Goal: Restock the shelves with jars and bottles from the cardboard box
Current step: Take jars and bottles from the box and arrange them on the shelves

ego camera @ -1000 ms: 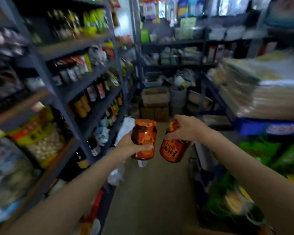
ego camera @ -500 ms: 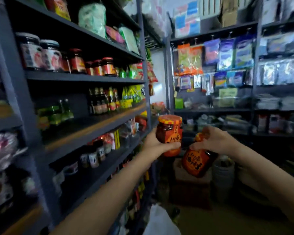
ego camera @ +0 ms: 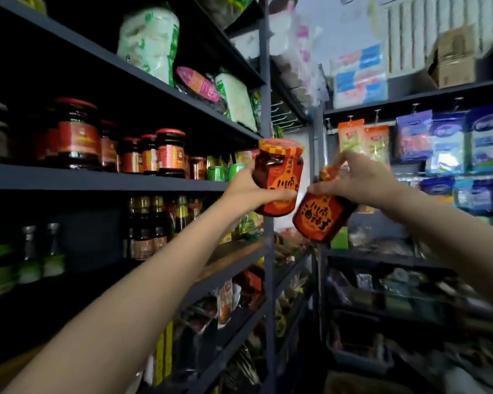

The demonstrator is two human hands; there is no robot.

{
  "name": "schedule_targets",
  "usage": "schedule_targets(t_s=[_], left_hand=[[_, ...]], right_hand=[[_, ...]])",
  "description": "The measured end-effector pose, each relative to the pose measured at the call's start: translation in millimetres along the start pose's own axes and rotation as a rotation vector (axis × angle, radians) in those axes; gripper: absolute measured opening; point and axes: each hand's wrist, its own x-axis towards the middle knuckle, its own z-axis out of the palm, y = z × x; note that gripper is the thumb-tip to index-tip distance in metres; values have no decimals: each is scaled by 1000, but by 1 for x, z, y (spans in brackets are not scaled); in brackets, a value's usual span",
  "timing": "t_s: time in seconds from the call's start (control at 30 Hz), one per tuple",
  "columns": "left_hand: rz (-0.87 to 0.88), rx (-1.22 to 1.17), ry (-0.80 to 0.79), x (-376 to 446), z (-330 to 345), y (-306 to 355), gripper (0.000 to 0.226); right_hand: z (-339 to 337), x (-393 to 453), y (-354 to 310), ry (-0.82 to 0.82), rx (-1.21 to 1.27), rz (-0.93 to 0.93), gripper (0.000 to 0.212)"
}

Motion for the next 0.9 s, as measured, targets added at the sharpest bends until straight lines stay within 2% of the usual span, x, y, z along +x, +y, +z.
schedule_targets(t_s=[0.13,0.3,0.5,0.57,0.7,0.83,0.9], left_hand=[[49,140,166,57,-8,-18,63],[7,284,391,107,-34,-35,49],[-13,536,664,158,-52,-62,56],[-55,648,733,171,-58,-70,62],[-82,871,737,181,-64,-76,59],[-120,948,697,178,-66,-80,57],[-145,994,707,177,-70,-80,59]], right_hand=[[18,79,12,152,37,-150,58],[62,188,14,139,128,-283,59],[142,275,16,100,-36,-761,70],[169,297,14,94,-78,-841,74],[209,323,6,38,-13,-900,79],[230,337,-9,-90,111,-921,69],[236,347,-22,-211,243,-889,61]])
